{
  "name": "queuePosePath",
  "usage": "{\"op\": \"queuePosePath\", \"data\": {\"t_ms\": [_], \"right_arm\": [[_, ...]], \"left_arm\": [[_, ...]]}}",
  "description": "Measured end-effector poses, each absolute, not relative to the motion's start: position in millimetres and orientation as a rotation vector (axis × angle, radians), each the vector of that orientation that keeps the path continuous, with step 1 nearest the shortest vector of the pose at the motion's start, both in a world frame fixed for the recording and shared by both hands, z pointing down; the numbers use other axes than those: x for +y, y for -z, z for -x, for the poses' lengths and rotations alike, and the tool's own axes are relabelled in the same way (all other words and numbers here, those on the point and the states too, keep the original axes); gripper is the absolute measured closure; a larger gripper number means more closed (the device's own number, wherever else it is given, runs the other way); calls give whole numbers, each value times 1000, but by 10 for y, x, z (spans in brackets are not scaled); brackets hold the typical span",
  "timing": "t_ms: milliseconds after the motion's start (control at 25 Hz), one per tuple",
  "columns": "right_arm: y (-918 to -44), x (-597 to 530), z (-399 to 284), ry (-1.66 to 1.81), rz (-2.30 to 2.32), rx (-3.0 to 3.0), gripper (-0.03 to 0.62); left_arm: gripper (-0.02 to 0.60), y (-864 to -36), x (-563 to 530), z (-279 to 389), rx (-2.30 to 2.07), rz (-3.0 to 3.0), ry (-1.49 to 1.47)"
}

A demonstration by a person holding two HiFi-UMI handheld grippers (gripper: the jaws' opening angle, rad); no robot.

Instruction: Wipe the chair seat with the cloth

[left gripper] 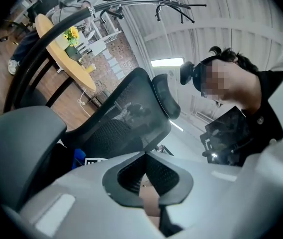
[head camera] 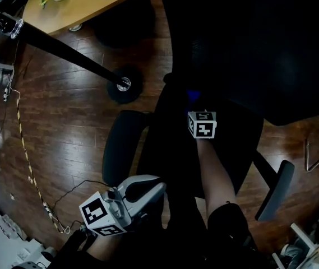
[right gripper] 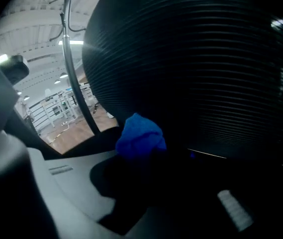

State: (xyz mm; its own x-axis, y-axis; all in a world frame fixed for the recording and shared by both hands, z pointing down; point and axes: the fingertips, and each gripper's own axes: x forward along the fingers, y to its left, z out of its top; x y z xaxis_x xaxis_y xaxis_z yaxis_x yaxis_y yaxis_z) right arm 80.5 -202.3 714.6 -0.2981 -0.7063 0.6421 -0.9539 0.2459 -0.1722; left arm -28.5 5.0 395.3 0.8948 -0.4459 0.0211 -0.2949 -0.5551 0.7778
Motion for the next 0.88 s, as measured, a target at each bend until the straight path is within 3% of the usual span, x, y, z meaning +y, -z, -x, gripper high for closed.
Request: {"op": "queuePosePath", "data": {"t_ms": [480, 880], "right_arm": [[-7056, -958, -3464, -762, -1844, -1583, 533], [-6956, -774, -3831, -822, -1982, -1627, 533]], "left_arm": [[589, -4039, -39, -16, -459, -2214, 158], [589, -4040, -38, -65, -467, -2214, 170]]}}
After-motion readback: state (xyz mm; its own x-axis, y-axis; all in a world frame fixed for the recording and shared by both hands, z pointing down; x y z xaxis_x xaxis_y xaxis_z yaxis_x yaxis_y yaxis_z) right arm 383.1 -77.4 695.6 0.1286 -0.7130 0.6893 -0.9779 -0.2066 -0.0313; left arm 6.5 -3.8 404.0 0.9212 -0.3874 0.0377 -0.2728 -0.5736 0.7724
